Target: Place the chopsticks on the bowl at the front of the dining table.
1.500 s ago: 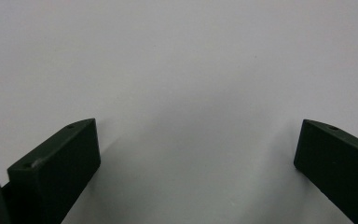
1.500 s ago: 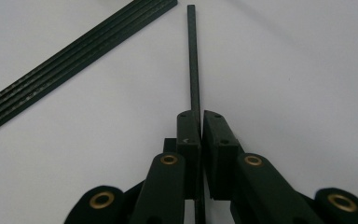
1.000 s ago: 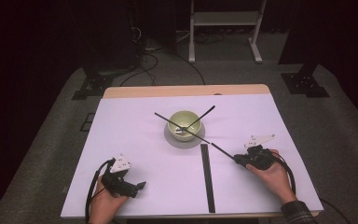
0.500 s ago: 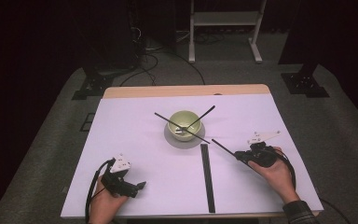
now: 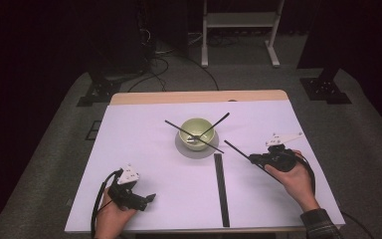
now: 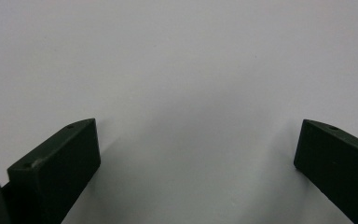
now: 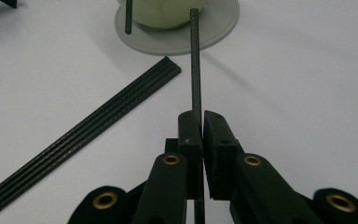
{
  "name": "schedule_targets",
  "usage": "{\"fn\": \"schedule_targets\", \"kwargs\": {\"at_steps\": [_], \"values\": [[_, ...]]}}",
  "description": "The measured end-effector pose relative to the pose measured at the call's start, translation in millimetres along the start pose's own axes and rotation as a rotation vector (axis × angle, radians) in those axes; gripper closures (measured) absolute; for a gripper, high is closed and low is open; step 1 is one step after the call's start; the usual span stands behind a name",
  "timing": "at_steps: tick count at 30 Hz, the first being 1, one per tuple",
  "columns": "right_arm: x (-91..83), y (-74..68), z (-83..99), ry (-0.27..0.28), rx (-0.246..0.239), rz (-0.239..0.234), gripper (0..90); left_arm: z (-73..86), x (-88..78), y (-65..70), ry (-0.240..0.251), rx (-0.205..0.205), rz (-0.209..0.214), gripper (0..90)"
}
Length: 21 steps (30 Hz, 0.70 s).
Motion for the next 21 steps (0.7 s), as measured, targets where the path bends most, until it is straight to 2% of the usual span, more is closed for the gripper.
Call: {"fn": "schedule_targets", "kwargs": {"at_steps": [21], "values": [[10.2, -11.1, -31.9, 0.011, -0.024, -0.019, 85.7, 0.0, -0.1, 0.1, 0.000, -0.001, 0.001, 0.0]]}}
Point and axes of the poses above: each handheld gripper's, and its own axes: x roughly forward along the jaws, z roughly out of its underside, y roughly to its right, the point moved 1 cm from there along x, roughly forward along the jaws, and after that the axes turned 12 degrees about x, right-handed, at the moved point
